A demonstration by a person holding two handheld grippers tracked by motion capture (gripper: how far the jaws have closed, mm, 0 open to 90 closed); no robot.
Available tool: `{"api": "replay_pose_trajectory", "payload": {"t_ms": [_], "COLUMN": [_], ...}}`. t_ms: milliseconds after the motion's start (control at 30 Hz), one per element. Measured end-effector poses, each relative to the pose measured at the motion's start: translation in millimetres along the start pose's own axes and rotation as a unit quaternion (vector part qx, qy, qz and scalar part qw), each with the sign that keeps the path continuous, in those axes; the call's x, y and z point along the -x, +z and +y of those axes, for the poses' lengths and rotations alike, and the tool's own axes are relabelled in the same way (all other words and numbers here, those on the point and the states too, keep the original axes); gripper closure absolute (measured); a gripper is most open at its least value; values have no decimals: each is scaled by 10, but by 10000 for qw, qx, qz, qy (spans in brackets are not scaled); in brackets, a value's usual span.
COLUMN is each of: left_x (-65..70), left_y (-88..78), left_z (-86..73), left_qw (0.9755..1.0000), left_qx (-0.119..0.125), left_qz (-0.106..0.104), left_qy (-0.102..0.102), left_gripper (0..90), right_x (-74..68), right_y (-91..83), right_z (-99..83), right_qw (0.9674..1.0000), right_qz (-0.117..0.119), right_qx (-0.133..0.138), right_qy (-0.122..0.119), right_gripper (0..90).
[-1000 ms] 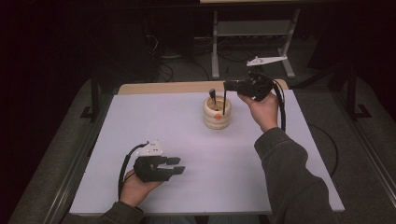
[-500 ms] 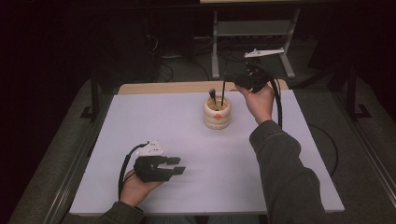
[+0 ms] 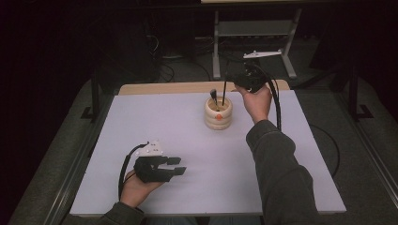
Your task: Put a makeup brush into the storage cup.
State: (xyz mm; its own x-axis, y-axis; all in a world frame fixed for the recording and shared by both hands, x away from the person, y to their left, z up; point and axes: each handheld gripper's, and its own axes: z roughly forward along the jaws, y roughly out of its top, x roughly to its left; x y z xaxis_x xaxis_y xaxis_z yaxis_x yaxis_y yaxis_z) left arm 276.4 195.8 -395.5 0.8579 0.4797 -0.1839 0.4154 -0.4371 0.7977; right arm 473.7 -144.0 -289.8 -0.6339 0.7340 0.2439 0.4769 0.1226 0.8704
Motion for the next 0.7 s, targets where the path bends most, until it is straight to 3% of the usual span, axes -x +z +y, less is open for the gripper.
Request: {"api": "replay_pose_trajectory", "payload": {"t_ms": [467,700], "left_x": [-7,4], "left_y": [-10,-18], "left_z": [-1,1], "left_qw": [10000,10000], "left_qx": [21,22], "left_qz": [7,-3], "left_qy": [27,10], "left_gripper": [531,527], "right_x": [37,29], "right_y": [120,186], "right_z": [-59,-95], "right_qw": [9998,9997], "right_qz": [-158,-211], "right_qx": [-51,-144], "right_qy": [89,20], "right_gripper": [848,847]}}
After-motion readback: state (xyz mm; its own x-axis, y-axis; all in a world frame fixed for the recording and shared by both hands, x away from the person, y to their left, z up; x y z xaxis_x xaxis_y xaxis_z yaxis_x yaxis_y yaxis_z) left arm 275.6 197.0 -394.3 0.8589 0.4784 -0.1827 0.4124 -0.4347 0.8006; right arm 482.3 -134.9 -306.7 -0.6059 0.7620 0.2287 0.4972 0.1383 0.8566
